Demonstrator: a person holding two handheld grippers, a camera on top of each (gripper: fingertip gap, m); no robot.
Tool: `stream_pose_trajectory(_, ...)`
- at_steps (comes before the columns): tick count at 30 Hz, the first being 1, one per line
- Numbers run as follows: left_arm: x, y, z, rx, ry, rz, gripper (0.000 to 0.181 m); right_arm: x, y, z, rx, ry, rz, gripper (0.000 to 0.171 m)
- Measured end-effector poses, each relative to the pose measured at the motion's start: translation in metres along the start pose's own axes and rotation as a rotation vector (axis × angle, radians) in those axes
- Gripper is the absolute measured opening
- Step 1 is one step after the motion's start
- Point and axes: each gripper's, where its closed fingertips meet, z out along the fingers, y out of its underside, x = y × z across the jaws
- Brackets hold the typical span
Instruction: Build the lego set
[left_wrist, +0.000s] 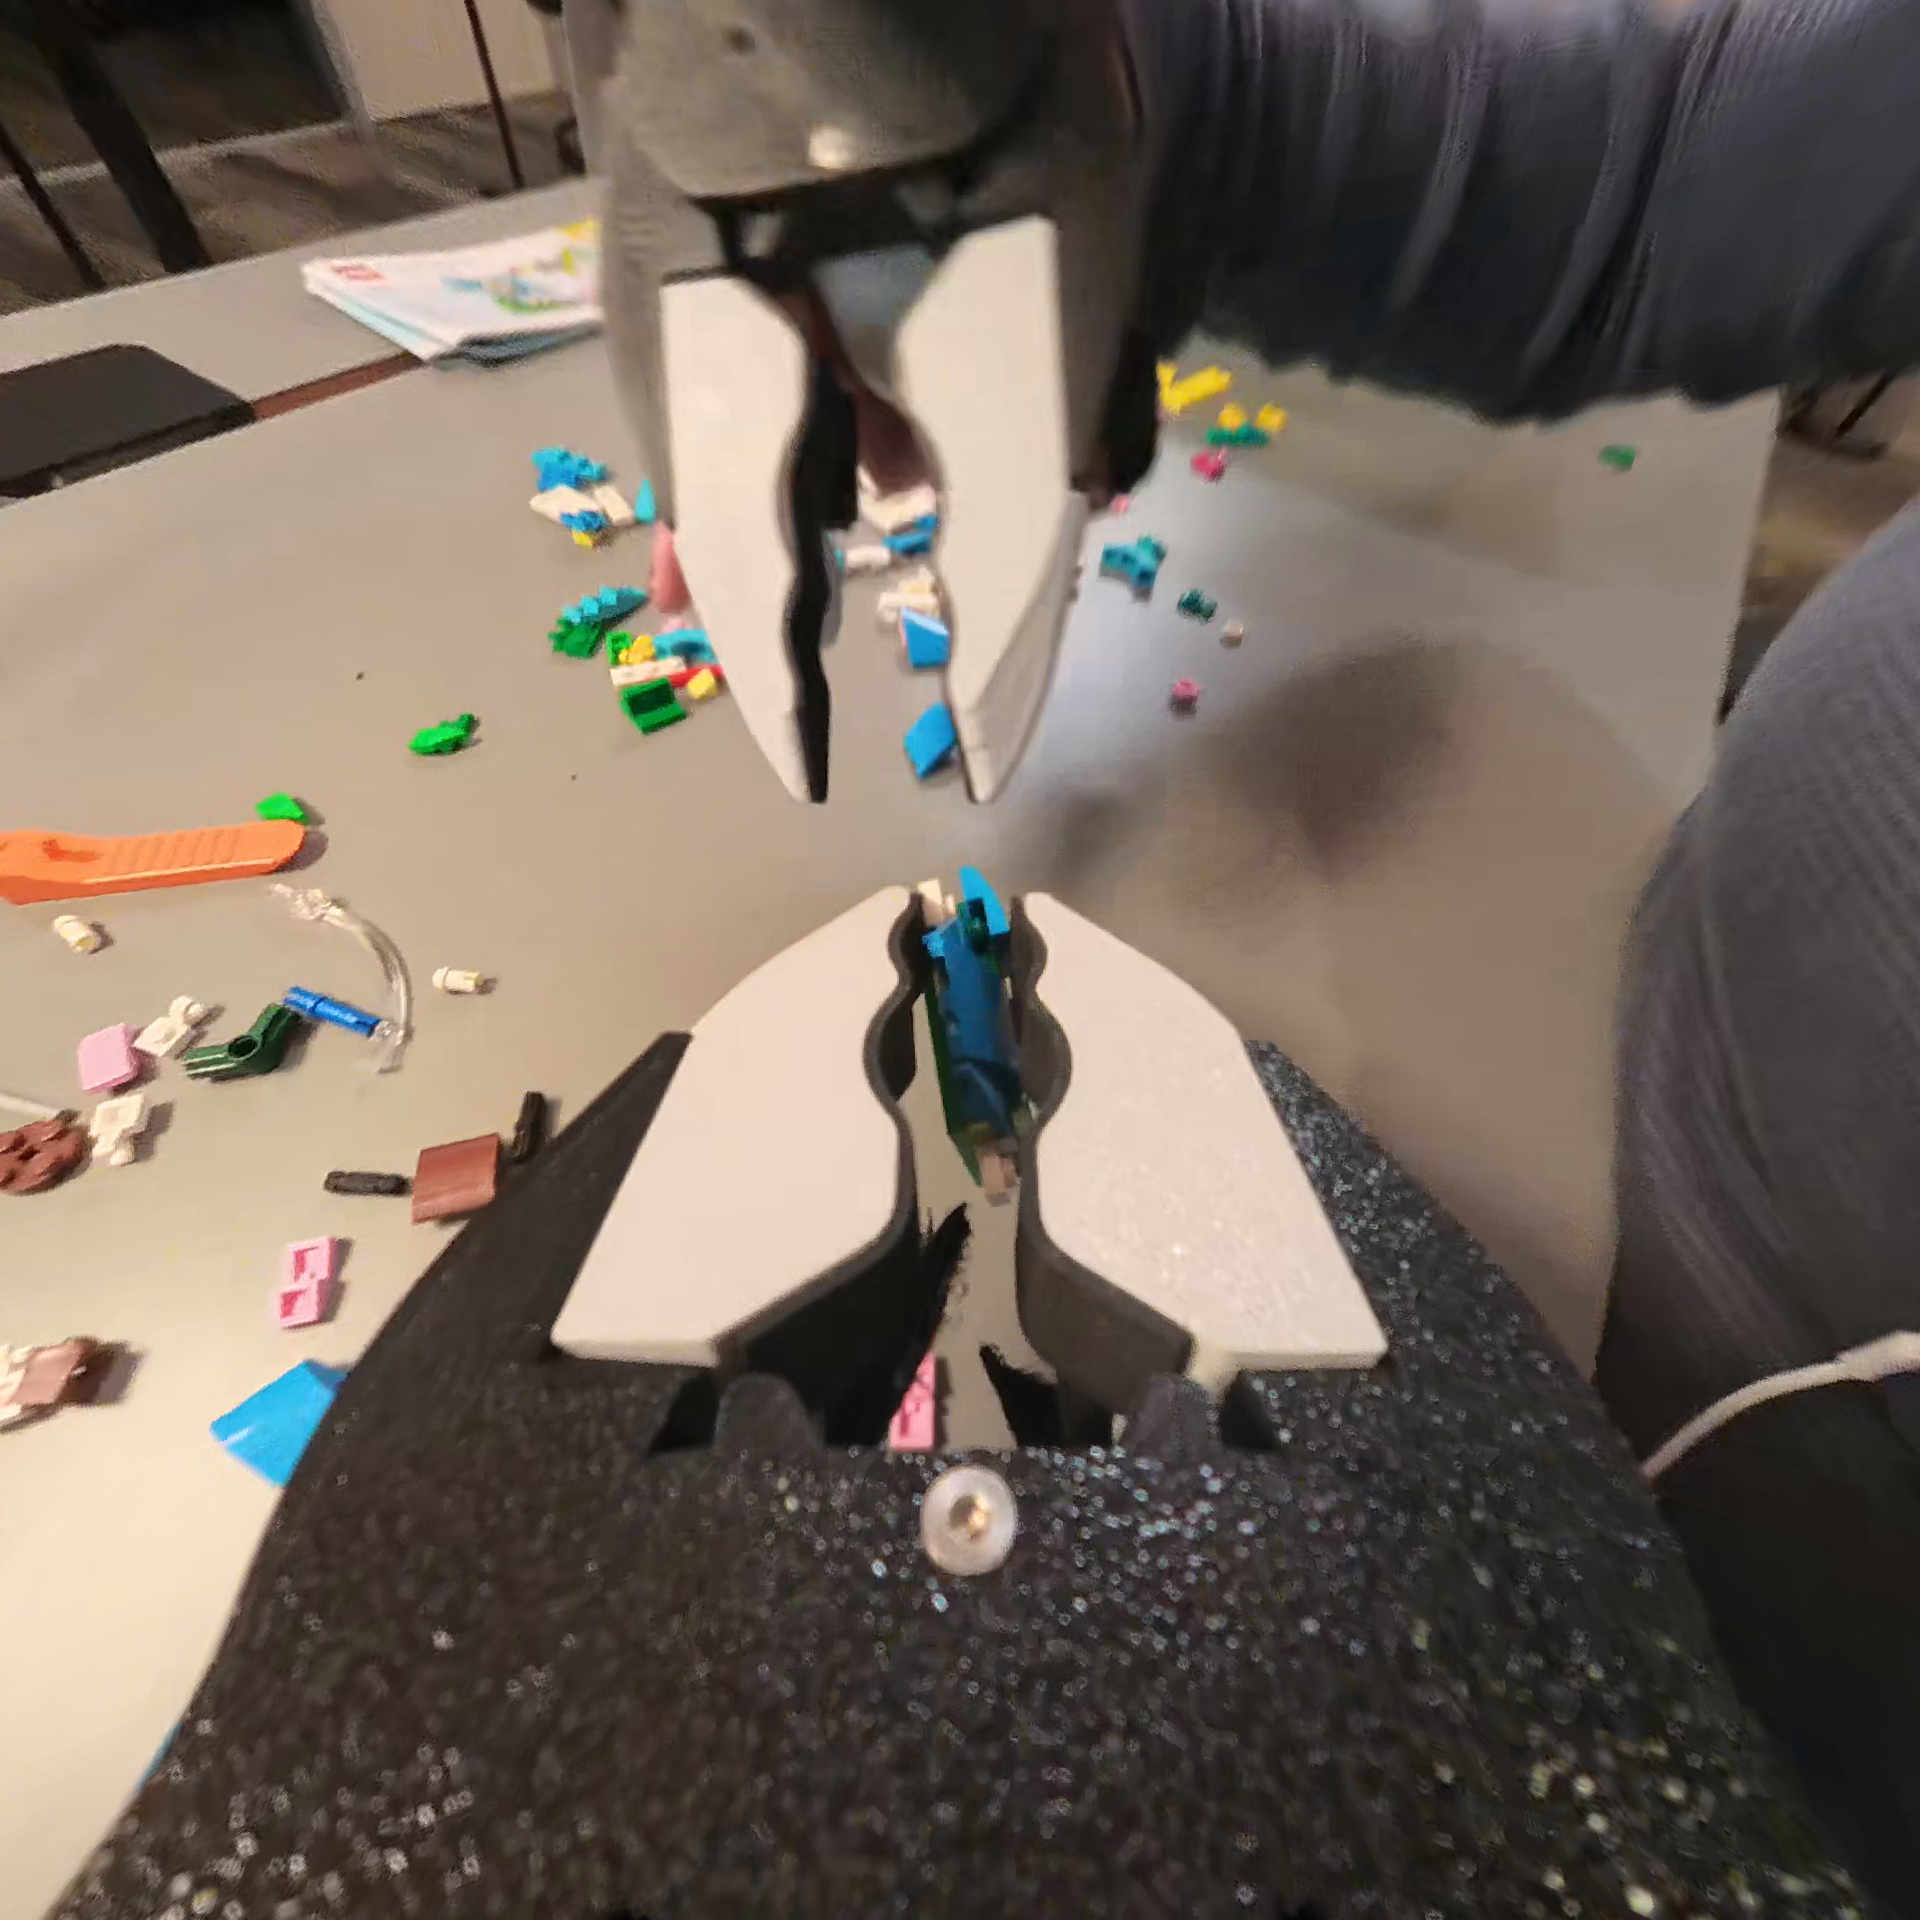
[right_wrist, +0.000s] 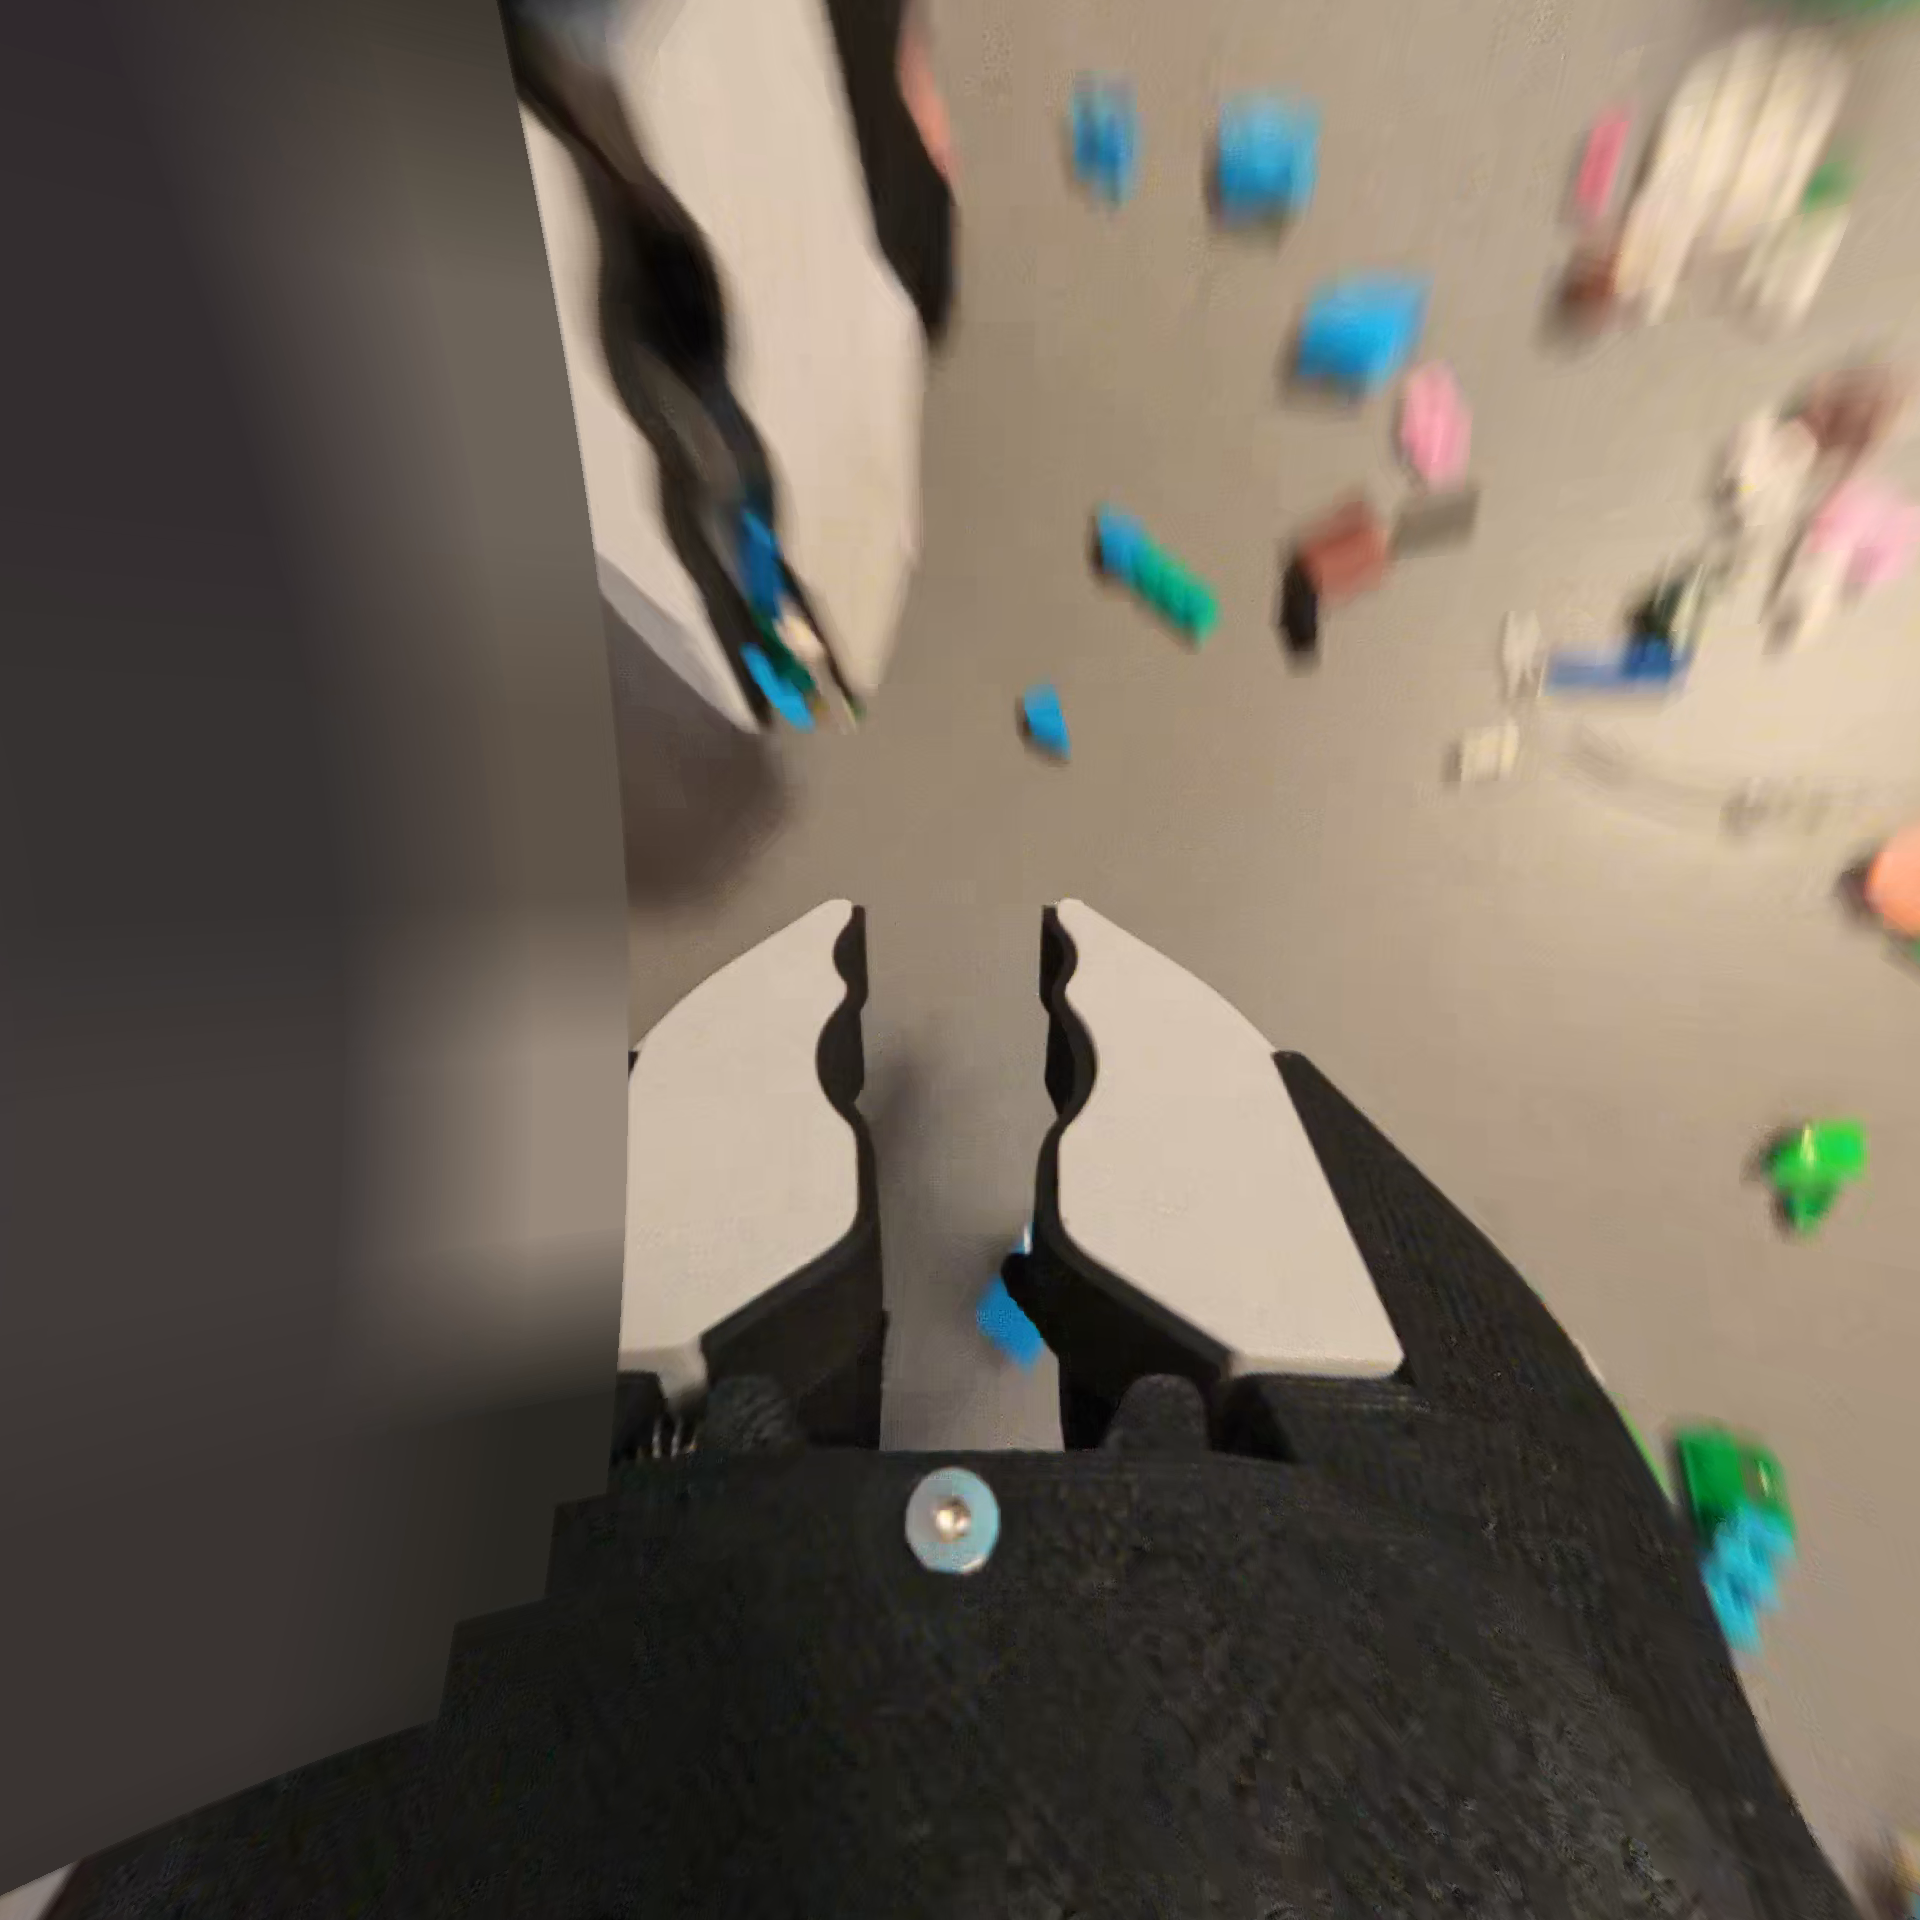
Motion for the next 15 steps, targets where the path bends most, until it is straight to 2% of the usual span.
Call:
stream_pose_trajectory(1, 0.0, -0.003, -0.002, 0.026, 0.017, -0.025, 0.015, -0.007, -0.013, -0.001, 0.119, 0.013, -0.047, 0.03)
stream_pose_trajectory(4, 0.0, -0.009, -0.007, 0.092, 0.056, -0.07, 0.014, -0.019, -0.027, -0.001, 0.286, 0.055, -0.085, 0.025)
stream_pose_trajectory(9, 0.002, -0.013, -0.012, 0.115, 0.06, -0.033, 0.015, -0.027, -0.023, 0.01, 0.357, 0.117, -0.064, 0.024)
stream_pose_trajectory(15, -0.002, -0.019, -0.017, 0.111, -0.003, 0.033, 0.014, -0.043, -0.022, 0.003, 0.628, 0.485, -0.049, 0.025)
